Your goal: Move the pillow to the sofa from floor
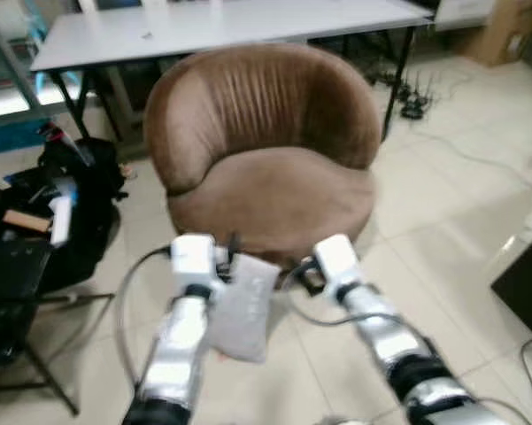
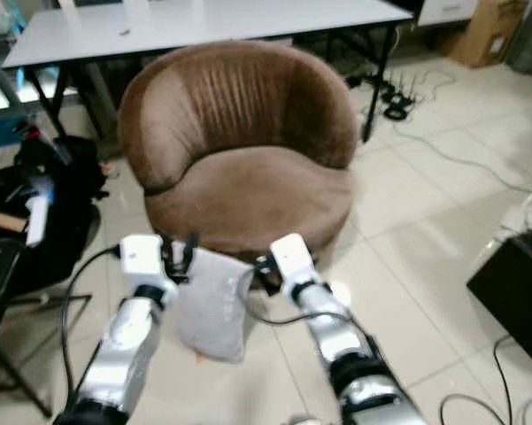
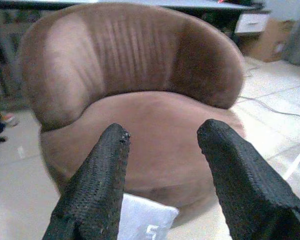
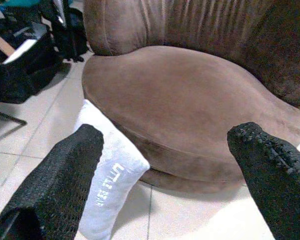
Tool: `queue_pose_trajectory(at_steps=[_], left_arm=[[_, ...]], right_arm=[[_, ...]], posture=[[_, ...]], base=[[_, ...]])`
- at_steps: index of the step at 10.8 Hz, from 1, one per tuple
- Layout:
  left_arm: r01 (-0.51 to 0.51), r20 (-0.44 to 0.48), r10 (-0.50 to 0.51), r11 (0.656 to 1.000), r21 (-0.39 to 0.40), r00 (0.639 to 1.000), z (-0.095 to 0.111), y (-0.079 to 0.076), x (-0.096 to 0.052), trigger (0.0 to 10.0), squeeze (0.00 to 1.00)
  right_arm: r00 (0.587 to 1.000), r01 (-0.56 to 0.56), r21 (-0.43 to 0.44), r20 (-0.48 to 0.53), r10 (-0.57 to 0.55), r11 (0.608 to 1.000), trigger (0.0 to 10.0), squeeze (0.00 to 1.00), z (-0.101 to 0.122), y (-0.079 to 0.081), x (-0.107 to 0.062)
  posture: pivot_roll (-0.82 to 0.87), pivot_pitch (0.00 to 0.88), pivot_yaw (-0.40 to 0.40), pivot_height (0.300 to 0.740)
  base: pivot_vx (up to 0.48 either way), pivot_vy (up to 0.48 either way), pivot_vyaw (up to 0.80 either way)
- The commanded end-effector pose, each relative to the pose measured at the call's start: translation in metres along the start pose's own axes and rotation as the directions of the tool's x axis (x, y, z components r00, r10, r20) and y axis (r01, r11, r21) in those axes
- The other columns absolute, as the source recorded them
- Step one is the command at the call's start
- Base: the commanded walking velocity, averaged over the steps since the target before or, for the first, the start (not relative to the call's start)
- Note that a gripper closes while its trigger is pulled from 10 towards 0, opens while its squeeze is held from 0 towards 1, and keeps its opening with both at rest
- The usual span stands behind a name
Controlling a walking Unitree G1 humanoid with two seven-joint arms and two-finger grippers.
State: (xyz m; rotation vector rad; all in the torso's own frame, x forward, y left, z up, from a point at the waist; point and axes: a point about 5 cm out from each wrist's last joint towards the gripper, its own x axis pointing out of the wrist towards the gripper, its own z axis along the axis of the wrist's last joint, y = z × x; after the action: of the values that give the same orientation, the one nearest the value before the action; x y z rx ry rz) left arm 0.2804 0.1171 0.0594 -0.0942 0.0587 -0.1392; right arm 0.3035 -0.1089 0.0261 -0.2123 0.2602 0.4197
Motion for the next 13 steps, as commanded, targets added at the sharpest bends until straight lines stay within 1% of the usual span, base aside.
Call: queue_pose_trajectory(at_steps=[1, 3, 5, 7, 9, 10, 11, 13], left_arm=[[-0.010, 0.003, 0.010, 1.000, 0.004, 1.000, 0.0000, 0.0041, -0.0015, 10.0, 0.00], [-0.016, -0.015, 0.017, 1.000, 0.020, 1.000, -0.0018, 0.0056, 0.0002, 10.0, 0.00], [-0.024, -0.002, 0.024, 0.999, 0.023, 1.000, 0.0031, 0.0066, 0.0036, 10.0, 0.00], [-0.033, 0.005, 0.033, 0.999, 0.028, 0.999, 0.0044, 0.0065, 0.0029, 10.0, 0.00], [-0.037, 0.010, 0.037, 0.999, -0.003, 0.999, 0.0049, 0.0060, 0.0018, 10.0, 0.00], [-0.037, 0.009, 0.037, 0.999, -0.006, 0.999, 0.0048, 0.0058, 0.0017, 10.0, 0.00], [-0.036, 0.005, 0.036, 0.999, -0.025, 0.999, 0.0045, 0.0056, 0.0021, 10.0, 0.00], [-0.036, 0.005, 0.036, 0.999, -0.026, 0.999, 0.0053, 0.0057, 0.0034, 10.0, 0.00]], right_arm=[[1.000, -0.013, 0.012, 0.007, 0.012, 1.000, 10.0, 0.00, 0.0024, 0.0044, 0.0017], [1.000, -0.018, 0.012, 0.008, 0.018, 1.000, 10.0, 0.00, 0.0022, 0.0068, 0.0018], [1.000, -0.011, 0.018, 0.015, 0.011, 1.000, 10.0, 0.00, 0.0046, 0.0062, 0.0028], [1.000, -0.013, 0.016, 0.013, 0.012, 1.000, 10.0, 0.00, 0.0023, 0.0056, 0.0007], [1.000, -0.017, 0.012, 0.007, 0.017, 1.000, 10.0, 0.00, -0.0007, 0.0051, -0.0016], [1.000, -0.017, 0.011, 0.006, 0.017, 1.000, 10.0, 0.00, -0.0009, 0.0051, -0.0017], [1.000, -0.018, 0.010, 0.005, 0.018, 1.000, 10.0, 0.00, -0.0009, 0.0052, -0.0016], [1.000, -0.018, 0.011, 0.005, 0.018, 1.000, 10.0, 0.00, -0.0005, 0.0048, -0.0014]], posture=[[-0.08, 0.000, 0.038, 0.727], [-0.09, 0.000, 0.041, 0.727], [-0.08, 0.000, 0.039, 0.727], [-0.08, 0.000, 0.033, 0.727], [-0.08, 0.000, 0.026, 0.727], [-0.08, 0.000, 0.026, 0.727], [-0.08, 0.000, 0.026, 0.727], [-0.08, 0.000, 0.026, 0.727]], base=[[0.000, 0.000, 0.00], [0.000, 0.000, 0.00], [0.000, 0.000, 0.00], [0.000, 0.000, 0.00], [0.000, 0.000, 0.00], [0.000, 0.000, 0.00], [0.000, 0.480, 0.00], [0.000, 0.480, 0.00]])
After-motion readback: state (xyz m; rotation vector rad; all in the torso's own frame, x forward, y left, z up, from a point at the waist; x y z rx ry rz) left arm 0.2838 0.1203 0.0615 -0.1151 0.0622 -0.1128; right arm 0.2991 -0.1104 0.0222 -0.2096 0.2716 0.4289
